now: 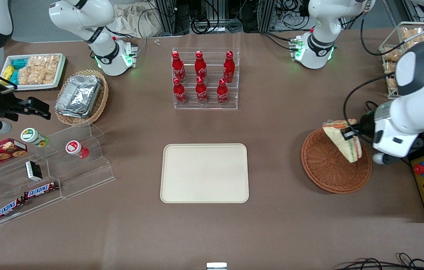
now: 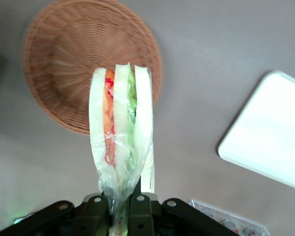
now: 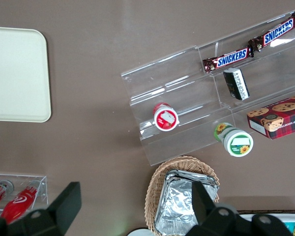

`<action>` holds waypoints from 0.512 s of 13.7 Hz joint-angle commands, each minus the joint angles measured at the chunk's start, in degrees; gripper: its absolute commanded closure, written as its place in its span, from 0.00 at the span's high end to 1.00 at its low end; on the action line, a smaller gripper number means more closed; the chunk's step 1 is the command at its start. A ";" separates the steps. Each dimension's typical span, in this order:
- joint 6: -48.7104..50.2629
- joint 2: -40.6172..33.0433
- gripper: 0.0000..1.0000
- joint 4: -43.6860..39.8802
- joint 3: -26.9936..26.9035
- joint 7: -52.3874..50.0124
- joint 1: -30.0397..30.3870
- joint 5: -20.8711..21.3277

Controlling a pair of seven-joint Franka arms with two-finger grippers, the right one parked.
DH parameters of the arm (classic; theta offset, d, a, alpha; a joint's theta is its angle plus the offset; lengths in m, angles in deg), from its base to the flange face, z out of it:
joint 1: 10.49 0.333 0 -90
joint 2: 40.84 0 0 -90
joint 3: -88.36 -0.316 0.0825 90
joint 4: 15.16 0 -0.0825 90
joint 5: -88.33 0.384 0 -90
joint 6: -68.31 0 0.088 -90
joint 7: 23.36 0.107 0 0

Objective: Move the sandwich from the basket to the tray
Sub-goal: 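Lift the sandwich out of the basket with the left gripper, then carry the sandwich over the cream tray and lower it down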

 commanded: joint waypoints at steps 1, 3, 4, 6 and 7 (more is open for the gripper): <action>-3.12 2.71 0.00 -0.90 7.57 1.78 -0.11 2.21; -9.79 5.69 0.00 -0.37 14.96 1.17 -0.20 7.56; -12.60 8.23 0.00 -0.37 17.77 0.82 -0.54 10.72; -17.88 14.11 0.00 -0.98 18.77 0.38 -6.24 16.45; -19.30 17.10 0.00 -1.42 18.68 0.20 -7.57 16.81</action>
